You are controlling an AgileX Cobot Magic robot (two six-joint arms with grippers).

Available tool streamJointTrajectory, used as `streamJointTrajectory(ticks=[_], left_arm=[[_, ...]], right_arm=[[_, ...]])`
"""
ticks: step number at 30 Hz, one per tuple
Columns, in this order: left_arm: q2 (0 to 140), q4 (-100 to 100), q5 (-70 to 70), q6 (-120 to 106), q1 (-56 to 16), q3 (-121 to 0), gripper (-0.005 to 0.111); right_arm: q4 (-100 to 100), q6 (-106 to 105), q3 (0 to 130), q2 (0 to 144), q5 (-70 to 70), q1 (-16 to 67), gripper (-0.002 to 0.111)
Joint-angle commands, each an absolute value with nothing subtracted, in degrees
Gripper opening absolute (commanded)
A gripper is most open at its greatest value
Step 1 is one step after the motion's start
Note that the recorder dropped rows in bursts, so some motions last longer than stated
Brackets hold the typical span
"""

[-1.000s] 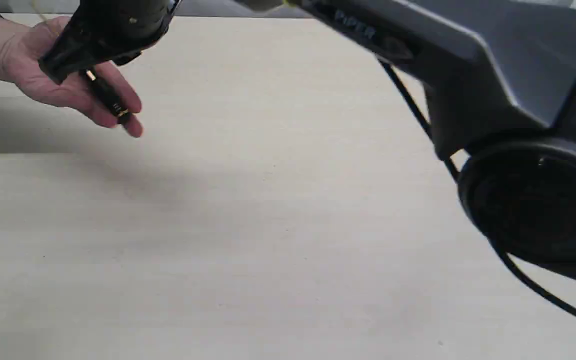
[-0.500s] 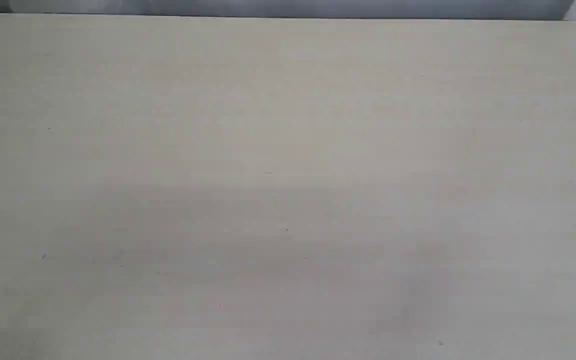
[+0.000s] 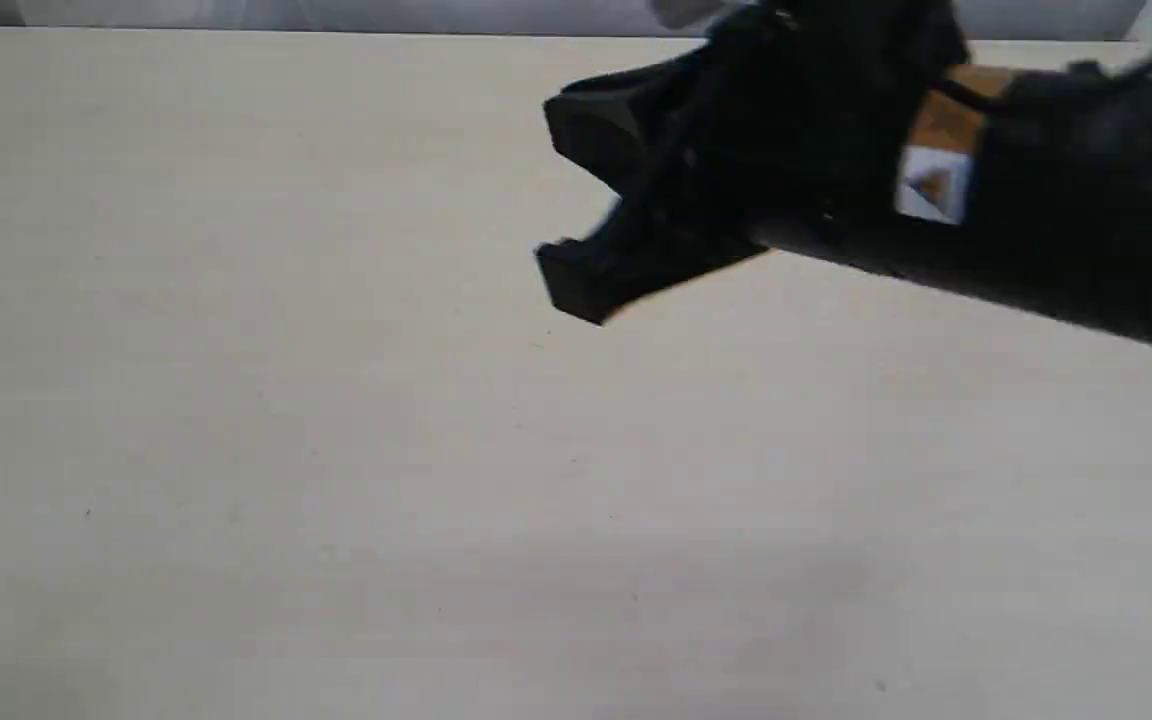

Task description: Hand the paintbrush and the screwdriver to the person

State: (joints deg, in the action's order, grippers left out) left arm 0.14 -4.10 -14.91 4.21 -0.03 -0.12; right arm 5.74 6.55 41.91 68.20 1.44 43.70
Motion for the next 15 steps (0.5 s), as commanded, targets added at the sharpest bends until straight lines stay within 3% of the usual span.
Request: streamJointTrajectory(ticks=[1, 15], left_arm=[[0.0, -4.0, -14.2, 4.3, -0.3, 0.0, 0.0], [0.0, -3.8, -14.3, 4.3, -0.3, 0.0, 0.0]], right_arm=[[2.2, 7.4, 36.5, 59.2, 5.4, 43.4, 0.005], [2.2, 0.0, 33.4, 31.7, 5.0, 43.4, 0.005]])
